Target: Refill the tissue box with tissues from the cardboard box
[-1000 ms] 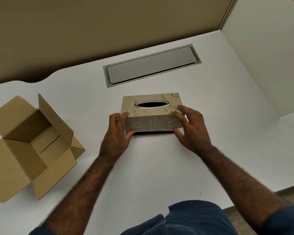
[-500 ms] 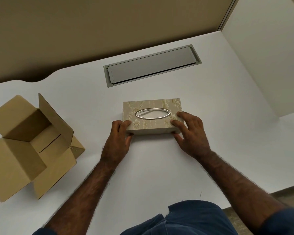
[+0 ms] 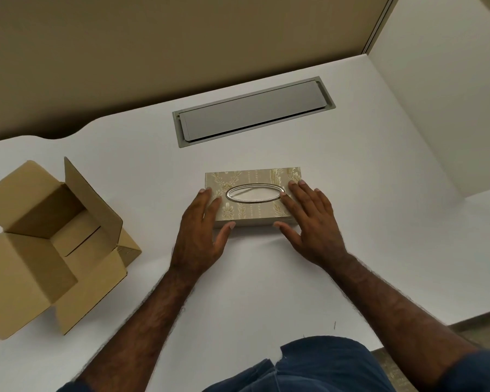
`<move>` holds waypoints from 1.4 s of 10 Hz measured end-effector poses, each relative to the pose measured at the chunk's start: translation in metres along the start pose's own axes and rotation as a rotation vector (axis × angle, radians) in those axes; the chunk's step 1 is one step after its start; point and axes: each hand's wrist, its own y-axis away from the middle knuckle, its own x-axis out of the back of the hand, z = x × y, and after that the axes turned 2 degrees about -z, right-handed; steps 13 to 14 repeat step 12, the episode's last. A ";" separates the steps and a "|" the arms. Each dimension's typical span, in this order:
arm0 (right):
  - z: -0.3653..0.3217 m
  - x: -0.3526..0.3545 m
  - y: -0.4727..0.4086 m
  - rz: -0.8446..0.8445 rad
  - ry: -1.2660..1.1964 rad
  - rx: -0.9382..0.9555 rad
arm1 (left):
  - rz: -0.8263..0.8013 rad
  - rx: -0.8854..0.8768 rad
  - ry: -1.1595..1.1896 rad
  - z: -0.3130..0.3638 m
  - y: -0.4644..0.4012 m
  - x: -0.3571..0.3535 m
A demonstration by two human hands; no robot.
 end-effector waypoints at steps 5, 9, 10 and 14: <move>0.000 0.003 -0.048 -0.128 -0.067 -0.090 | -0.066 0.028 -0.016 -0.006 -0.038 -0.005; 0.005 -0.001 -0.075 -0.169 -0.127 -0.115 | -0.125 0.078 0.022 -0.015 -0.064 0.004; 0.003 0.002 -0.075 -0.197 -0.109 -0.119 | -0.157 0.091 0.001 -0.011 -0.064 0.007; -0.004 0.013 -0.082 -0.283 -0.021 -0.132 | -0.216 0.142 -0.009 -0.003 -0.066 0.014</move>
